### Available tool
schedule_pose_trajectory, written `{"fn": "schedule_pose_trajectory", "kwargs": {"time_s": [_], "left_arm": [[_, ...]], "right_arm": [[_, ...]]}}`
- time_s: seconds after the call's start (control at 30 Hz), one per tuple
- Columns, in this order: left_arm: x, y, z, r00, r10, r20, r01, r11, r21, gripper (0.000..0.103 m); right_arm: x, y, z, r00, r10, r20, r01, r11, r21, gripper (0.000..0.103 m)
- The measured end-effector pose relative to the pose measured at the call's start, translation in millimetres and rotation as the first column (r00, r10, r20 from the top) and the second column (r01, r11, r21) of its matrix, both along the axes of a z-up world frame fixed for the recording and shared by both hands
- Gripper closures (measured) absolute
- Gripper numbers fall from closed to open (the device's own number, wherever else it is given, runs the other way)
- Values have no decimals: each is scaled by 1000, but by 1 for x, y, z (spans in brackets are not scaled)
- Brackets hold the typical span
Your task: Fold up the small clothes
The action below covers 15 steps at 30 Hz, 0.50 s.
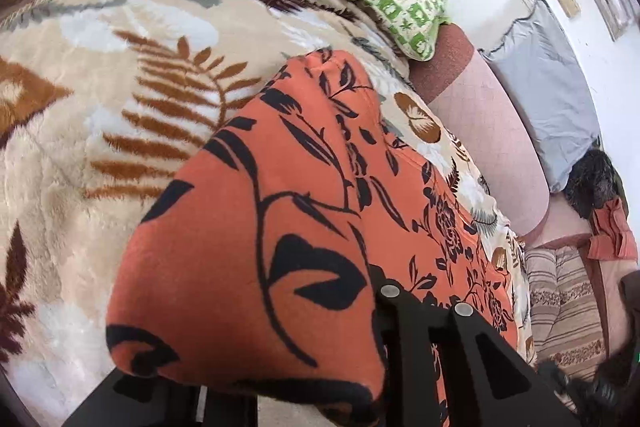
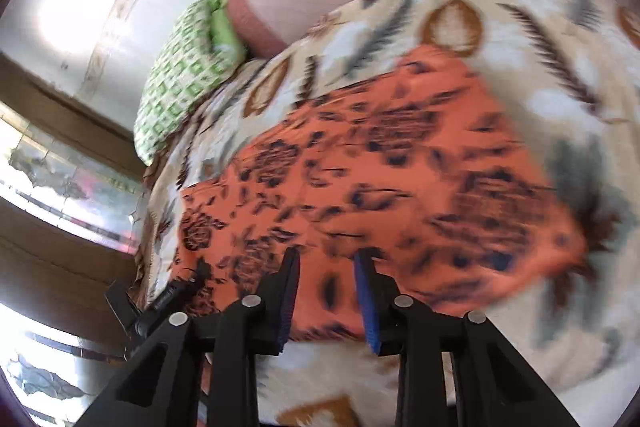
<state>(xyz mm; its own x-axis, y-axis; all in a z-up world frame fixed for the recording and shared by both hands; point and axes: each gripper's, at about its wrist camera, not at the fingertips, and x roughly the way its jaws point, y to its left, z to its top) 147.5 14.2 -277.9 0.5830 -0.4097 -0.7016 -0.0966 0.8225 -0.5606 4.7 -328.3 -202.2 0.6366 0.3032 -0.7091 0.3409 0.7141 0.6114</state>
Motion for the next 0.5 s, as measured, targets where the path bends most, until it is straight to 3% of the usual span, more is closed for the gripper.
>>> {"fn": "schedule_pose_trajectory", "kwargs": {"time_s": [0.2,0.27,0.3,0.33,0.5], "left_arm": [[-5,-4,15,997,-41,66,38,998,46,81],[-8,-13,24,991,-75,113,64,993,103,82],[-10,-17,29,986,-92,136,74,989,131,82],[-12,-23,36,979,-118,165,90,982,167,82],[-27,-60,76,930,-239,280,146,938,315,82]], "right_arm": [[91,48,-41,999,36,-27,-34,998,55,74],[109,54,-72,996,28,-88,-25,999,38,83],[111,50,-87,996,-5,-92,11,997,75,99],[106,44,-91,996,-45,-75,53,994,101,99],[87,14,-90,997,14,-78,6,966,259,97]]}}
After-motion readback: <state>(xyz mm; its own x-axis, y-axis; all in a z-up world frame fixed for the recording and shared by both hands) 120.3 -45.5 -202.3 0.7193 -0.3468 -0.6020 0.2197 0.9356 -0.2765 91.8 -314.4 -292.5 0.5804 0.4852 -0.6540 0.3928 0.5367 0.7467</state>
